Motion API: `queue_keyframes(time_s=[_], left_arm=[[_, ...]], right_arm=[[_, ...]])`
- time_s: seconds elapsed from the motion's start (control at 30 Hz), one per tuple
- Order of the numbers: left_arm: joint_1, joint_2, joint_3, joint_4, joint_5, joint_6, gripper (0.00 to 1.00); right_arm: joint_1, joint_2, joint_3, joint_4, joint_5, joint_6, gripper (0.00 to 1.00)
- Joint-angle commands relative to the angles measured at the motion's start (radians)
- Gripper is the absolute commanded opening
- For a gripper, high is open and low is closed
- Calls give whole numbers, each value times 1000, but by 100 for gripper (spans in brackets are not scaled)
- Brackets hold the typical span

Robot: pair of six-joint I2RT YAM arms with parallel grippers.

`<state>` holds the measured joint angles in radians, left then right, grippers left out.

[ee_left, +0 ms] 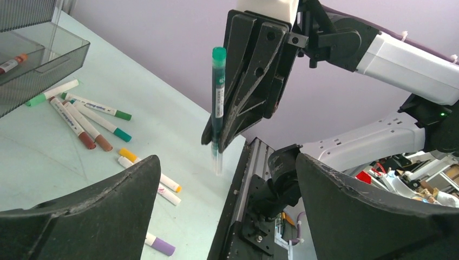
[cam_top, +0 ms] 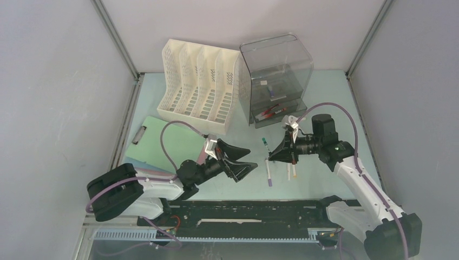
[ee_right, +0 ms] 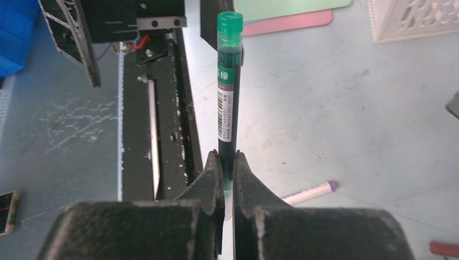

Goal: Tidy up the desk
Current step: Place the stationery in the drawer.

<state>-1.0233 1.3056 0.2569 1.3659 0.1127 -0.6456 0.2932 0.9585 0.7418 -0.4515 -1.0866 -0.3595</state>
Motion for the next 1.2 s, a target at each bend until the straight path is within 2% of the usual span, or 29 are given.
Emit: queue_keyframes(time_s=[0.0, 0.3, 0.43, 0.67, 0.83, 1.17], left_arm=[[17, -46, -23, -9, 37, 17, 100], [23, -166, -58, -185, 9, 77, 100], [23, -253, -66, -324, -30, 119, 100], [22, -375, -82, -474, -91, 178, 100], [23, -437, -99, -537, -123, 197, 100], [22, -481, -124, -569, -163, 208, 100]], right_arm=[[-22, -11, 51, -40, 67, -90, 0], [-35, -9, 115, -83, 245, -185, 0], [-31, 9, 170, -113, 324, -270, 0], [-2, 43, 230, -87, 538, -445, 0], [31, 54, 235, -9, 687, -561, 0], [61, 183, 309, 55, 856, -723, 0]])
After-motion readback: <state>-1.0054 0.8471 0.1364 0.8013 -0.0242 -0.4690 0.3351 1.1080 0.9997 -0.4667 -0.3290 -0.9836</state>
